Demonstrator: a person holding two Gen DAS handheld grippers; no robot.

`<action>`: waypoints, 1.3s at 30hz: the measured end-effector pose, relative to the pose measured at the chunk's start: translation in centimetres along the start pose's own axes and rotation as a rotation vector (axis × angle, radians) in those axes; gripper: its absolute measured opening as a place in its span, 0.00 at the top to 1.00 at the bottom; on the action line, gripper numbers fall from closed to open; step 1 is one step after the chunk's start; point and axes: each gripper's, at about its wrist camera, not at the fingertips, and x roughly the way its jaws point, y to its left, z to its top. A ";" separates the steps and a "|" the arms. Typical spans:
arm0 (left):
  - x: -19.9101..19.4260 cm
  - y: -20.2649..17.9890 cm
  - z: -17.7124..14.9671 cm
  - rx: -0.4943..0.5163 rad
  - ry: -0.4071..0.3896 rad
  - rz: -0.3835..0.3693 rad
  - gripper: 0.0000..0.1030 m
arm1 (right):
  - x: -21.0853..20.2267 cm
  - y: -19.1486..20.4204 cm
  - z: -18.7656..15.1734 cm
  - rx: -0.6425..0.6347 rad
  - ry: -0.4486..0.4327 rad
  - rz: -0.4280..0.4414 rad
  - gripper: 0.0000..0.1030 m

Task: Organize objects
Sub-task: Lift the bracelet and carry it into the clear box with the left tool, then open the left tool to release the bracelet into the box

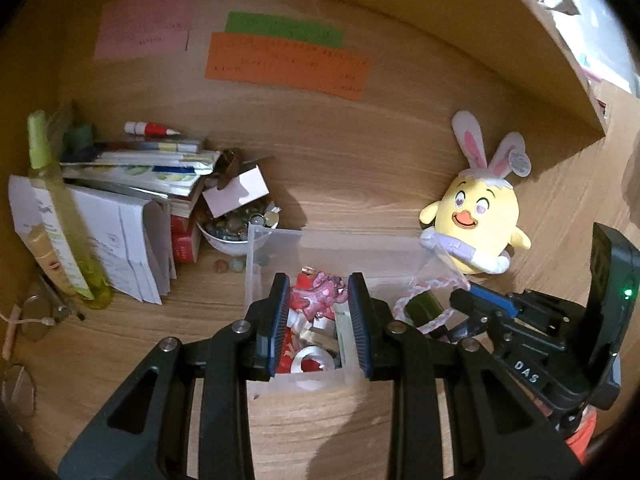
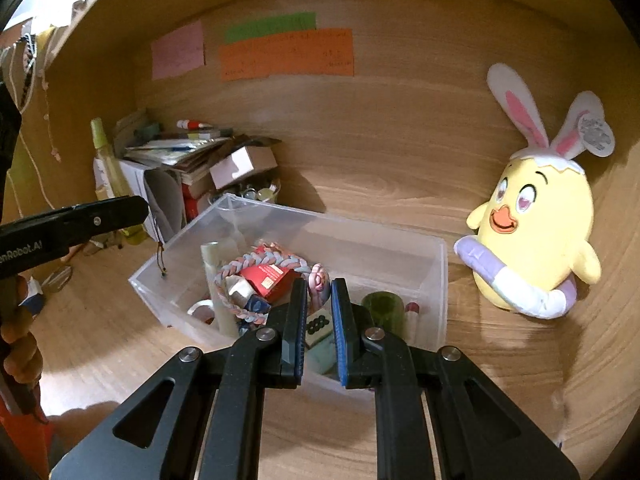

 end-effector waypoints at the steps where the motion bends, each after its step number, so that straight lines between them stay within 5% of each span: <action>1: 0.3 0.0 0.0 0.000 0.004 0.003 0.71 | 0.4 0.0 0.0 0.000 0.007 -0.001 0.89; 20: 4.6 1.1 -2.0 -0.018 0.125 0.016 0.71 | 3.1 0.7 -0.7 -0.045 0.080 -0.001 0.88; 31: 3.2 0.4 -2.6 0.010 0.119 0.033 0.71 | 0.7 1.1 -0.4 -0.033 0.039 0.027 0.66; 39: 0.9 -0.6 -3.7 0.033 0.075 0.061 0.51 | -1.9 1.1 -1.6 -0.016 -0.001 0.033 0.43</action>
